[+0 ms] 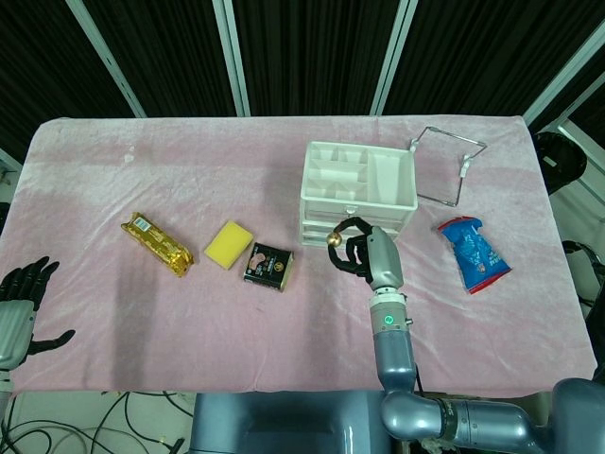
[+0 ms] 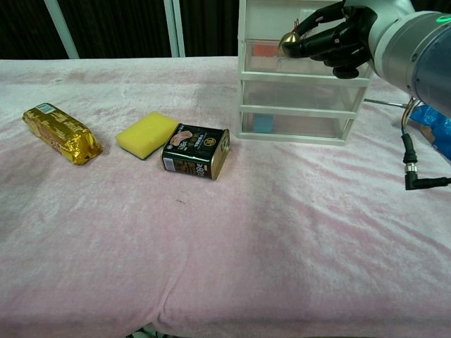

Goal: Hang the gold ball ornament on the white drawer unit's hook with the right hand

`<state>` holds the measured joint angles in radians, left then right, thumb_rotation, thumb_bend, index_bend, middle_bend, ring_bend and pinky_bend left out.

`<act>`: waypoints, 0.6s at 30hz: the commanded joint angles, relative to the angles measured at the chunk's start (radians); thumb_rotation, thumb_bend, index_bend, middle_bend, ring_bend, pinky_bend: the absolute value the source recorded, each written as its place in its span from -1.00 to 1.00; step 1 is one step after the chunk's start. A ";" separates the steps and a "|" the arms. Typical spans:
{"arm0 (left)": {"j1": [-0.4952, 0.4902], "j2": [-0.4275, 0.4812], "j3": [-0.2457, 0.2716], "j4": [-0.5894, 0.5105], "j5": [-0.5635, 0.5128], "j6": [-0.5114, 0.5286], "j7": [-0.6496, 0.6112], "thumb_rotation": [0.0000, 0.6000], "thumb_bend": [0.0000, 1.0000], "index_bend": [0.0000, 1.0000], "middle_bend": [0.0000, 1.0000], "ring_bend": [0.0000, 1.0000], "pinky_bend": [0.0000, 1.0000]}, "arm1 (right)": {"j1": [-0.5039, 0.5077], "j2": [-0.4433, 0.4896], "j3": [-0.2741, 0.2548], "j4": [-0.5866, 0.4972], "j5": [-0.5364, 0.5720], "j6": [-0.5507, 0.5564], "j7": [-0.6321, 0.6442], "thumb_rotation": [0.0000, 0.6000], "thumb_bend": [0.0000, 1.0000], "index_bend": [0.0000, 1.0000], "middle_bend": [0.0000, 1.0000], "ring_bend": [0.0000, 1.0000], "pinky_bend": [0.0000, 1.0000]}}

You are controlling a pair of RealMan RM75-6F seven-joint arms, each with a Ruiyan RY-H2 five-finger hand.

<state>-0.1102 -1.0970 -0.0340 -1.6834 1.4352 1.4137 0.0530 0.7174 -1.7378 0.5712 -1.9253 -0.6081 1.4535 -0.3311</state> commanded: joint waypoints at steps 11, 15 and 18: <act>0.000 0.000 0.000 0.000 -0.001 -0.001 0.000 1.00 -1.00 -1.00 -1.00 -1.00 -1.00 | -0.001 -0.005 -0.007 0.000 0.009 -0.005 0.004 1.00 -0.25 0.01 0.75 0.98 0.89; 0.000 0.000 0.000 0.000 -0.001 -0.001 0.000 1.00 -1.00 -1.00 -1.00 -1.00 -1.00 | 0.000 -0.010 -0.013 0.005 0.010 -0.010 0.004 1.00 -0.25 0.01 0.75 0.98 0.89; 0.000 0.000 -0.001 0.001 -0.002 -0.001 -0.001 1.00 -1.00 -1.00 -1.00 -1.00 -1.00 | 0.003 -0.014 -0.017 0.007 0.010 -0.016 0.004 1.00 -0.25 0.01 0.74 0.98 0.89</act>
<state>-0.1105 -1.0974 -0.0353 -1.6825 1.4331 1.4127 0.0522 0.7201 -1.7516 0.5540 -1.9190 -0.5980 1.4384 -0.3275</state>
